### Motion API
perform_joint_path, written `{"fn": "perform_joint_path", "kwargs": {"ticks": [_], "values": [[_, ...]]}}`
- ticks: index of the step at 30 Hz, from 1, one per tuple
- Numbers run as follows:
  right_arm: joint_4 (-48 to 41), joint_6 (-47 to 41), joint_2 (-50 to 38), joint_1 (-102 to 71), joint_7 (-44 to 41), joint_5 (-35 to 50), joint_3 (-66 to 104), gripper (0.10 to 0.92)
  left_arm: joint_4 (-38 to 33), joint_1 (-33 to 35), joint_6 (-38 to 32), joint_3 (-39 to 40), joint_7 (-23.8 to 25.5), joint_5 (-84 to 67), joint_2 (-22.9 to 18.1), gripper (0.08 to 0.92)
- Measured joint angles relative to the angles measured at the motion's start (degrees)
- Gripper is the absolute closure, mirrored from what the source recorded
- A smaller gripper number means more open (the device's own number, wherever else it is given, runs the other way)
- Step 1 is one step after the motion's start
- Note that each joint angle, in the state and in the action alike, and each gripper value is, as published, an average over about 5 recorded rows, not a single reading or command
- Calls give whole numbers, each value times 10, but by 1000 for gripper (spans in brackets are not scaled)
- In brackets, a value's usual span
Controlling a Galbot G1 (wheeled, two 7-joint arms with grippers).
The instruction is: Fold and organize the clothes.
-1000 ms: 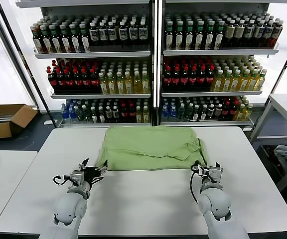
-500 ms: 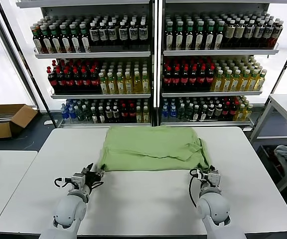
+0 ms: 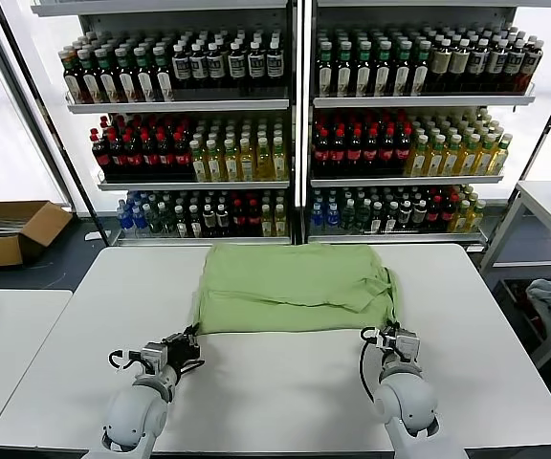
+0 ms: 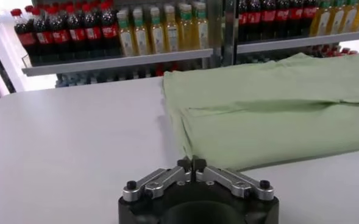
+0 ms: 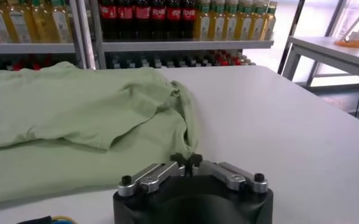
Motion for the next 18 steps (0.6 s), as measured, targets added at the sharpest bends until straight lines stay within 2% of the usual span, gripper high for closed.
{"fn": "perform_joint_path", "kwargs": {"ticks": [9,18], "values": [[30,-3,-3,-17,3,-4,1,894,-21,17,8,-6,-4,-12,5,915],[105,-3,2,-53,14,-24,-7,894,-82,56,16,-14,-13,-19,23,916]]}}
